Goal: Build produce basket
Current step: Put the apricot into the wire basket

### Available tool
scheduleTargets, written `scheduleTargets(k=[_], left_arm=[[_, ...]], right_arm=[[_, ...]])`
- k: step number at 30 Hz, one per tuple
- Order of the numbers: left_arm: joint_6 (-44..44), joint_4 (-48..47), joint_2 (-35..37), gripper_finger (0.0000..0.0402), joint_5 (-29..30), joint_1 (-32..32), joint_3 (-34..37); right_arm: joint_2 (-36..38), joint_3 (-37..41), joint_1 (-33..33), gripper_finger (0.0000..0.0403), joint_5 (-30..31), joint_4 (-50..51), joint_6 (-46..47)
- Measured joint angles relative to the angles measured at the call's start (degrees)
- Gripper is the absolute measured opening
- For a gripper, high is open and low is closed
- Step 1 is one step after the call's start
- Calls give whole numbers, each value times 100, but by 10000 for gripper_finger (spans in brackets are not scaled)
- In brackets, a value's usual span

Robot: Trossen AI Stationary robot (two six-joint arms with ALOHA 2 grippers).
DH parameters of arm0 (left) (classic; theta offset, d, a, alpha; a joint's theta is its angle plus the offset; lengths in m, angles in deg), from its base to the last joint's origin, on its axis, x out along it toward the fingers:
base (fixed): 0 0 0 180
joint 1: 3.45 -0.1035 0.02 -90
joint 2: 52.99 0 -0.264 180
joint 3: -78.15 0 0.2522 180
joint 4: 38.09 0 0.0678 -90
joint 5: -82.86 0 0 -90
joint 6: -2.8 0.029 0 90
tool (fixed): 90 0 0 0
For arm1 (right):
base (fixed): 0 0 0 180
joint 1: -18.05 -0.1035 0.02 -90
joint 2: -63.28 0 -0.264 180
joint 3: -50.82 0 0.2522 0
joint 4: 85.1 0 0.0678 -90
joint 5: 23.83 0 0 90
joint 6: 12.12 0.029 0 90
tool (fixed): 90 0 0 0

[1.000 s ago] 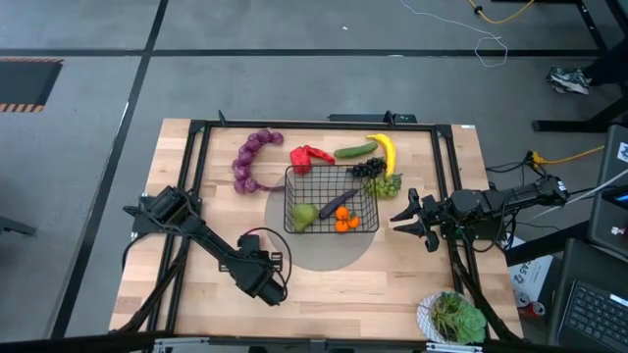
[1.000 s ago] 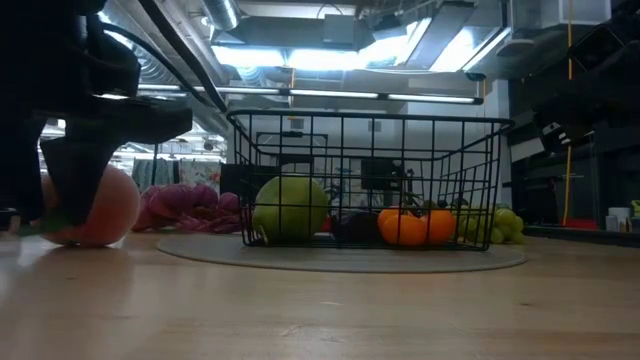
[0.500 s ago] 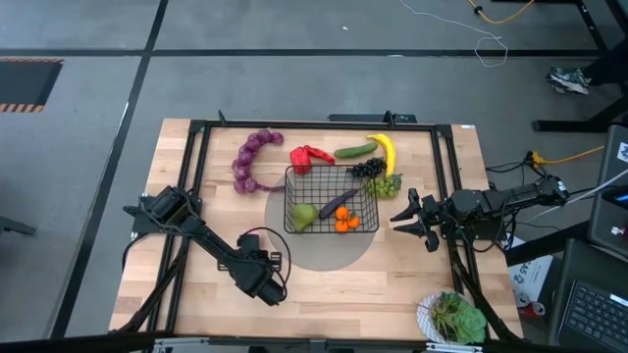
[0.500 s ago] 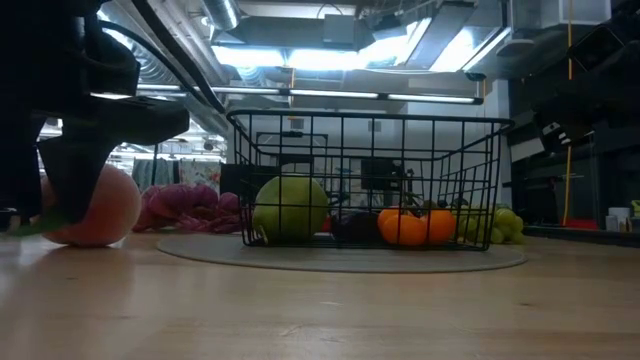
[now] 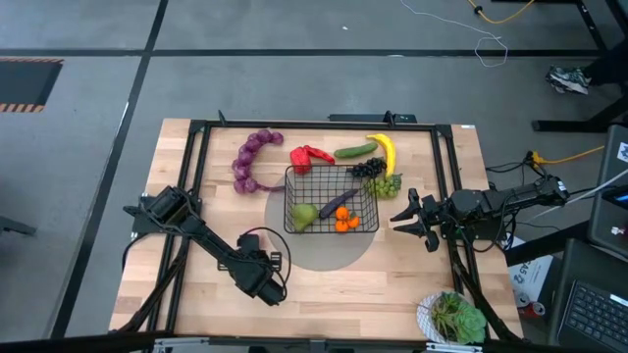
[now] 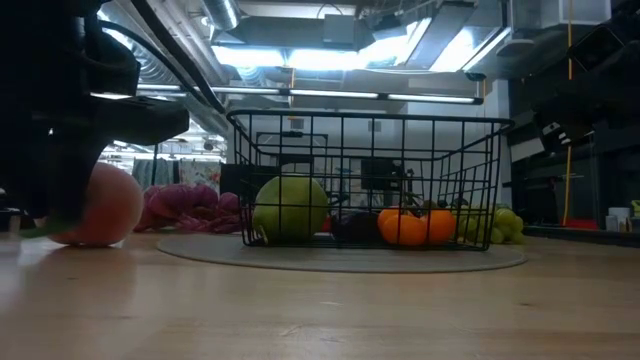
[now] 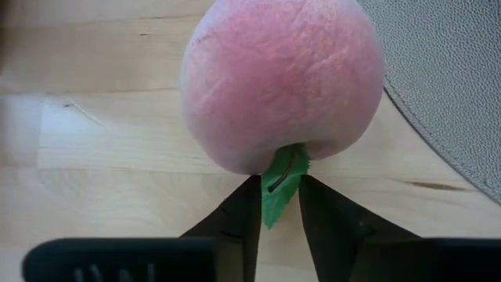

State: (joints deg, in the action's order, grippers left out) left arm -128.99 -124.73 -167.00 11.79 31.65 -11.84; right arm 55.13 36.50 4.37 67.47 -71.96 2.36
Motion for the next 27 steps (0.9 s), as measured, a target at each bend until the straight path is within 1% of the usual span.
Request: scheduleTargets(k=[8,13,20,24,27], left_arm=[[187,6,1,39,2,0,0],[362,56,2,6,4,1,0],[617,118,2,1,33,22,2],[699,143,0,1,302,130,0],[699,101,0,0,343,225,-74]], right_arm=[[0,0,0,130,0,0,0],[0,0,0,130,0,2,0],[0,0,0,130,0,0,-2],[0,0,-1,130,0,0,-1],[0,0,-2,130,0,1,-1]])
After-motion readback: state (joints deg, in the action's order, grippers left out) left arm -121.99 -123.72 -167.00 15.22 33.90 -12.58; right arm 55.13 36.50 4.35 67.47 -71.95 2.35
